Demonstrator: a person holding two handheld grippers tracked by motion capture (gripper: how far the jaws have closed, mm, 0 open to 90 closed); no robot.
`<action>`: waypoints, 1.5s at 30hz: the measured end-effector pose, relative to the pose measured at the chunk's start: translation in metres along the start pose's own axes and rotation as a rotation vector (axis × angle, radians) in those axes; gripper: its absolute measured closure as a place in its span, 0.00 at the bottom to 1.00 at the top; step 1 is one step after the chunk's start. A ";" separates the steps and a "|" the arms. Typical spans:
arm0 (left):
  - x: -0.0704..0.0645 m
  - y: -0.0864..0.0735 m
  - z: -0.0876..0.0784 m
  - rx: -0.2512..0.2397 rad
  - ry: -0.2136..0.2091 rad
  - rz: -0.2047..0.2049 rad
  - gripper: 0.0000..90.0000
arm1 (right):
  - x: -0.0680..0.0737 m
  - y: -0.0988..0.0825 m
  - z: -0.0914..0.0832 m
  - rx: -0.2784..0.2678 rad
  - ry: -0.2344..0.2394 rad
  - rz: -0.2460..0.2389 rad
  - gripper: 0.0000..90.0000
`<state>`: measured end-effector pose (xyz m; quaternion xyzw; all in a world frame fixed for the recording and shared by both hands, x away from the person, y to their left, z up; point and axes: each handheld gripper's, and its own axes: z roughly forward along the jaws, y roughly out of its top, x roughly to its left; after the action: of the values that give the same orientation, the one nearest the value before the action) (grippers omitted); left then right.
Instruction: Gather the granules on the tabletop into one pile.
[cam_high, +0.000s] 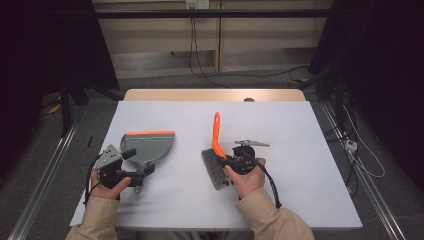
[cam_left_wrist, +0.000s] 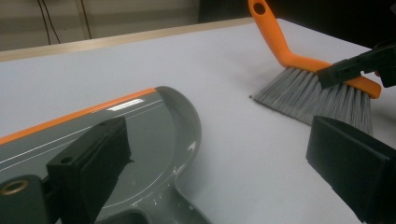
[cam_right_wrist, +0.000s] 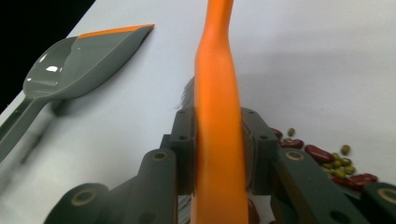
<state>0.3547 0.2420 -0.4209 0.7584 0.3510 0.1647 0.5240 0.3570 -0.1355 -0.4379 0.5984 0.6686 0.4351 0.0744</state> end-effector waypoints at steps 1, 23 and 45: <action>0.000 0.000 0.000 0.000 0.000 -0.001 0.07 | -0.001 0.000 -0.001 -0.002 -0.002 0.004 0.78; 0.000 0.000 0.002 0.005 -0.002 0.002 0.07 | -0.019 0.003 -0.014 -0.020 0.023 0.055 0.79; 0.002 -0.001 0.002 0.002 -0.005 -0.006 0.07 | 0.016 0.036 0.058 -0.006 0.080 0.154 0.79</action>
<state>0.3574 0.2424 -0.4224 0.7583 0.3522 0.1608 0.5245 0.4148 -0.0966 -0.4424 0.6300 0.6218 0.4650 0.0156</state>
